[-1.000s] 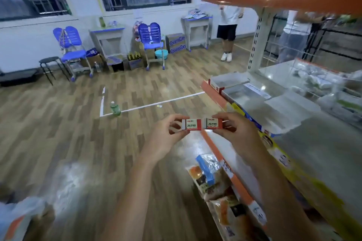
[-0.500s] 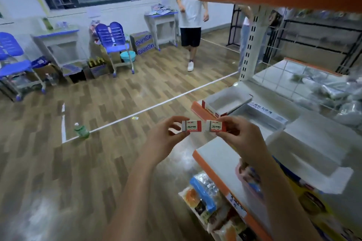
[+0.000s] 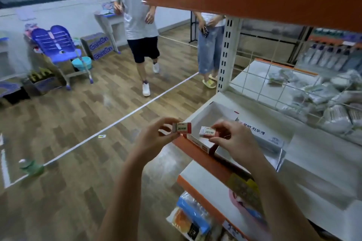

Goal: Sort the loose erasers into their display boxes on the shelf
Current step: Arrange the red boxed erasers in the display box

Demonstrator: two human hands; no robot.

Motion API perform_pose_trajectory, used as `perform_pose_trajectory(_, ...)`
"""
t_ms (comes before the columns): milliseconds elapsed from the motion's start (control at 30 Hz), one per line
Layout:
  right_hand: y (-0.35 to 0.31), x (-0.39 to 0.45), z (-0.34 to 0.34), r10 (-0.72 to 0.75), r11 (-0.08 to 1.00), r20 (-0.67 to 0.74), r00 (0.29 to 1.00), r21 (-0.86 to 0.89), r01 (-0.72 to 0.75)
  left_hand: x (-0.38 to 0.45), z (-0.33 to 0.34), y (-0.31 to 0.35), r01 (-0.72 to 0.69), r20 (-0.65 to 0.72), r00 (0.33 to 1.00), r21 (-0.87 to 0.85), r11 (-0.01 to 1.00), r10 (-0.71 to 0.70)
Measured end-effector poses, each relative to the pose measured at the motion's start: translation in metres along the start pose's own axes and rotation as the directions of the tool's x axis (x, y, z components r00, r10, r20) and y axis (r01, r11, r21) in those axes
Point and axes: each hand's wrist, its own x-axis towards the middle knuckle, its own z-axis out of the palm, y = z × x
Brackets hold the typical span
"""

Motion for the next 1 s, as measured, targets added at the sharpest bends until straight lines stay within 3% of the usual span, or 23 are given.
perform_pose_trajectory(433,-0.019,0.022,0.037,0.163,0.967,-0.017,0.986,-0.194,-0.164,0.093,-0.009,-0.035,-0.087,0.338,0.937,-0.028,0.996,0.091)
perform_pose_trajectory(667,-0.027,0.029,0.049,0.264,0.946,-0.064,0.962,-0.177,-0.271,0.122,-0.003,-0.044,-0.096,0.454,0.882,-0.085,0.992,0.124)
perform_pose_trajectory(1000,-0.029,0.036,0.059,0.351,0.918,-0.015,0.936,-0.193,-0.347,0.137,0.013,-0.051,-0.191,0.553,0.806,-0.092,0.977,0.209)
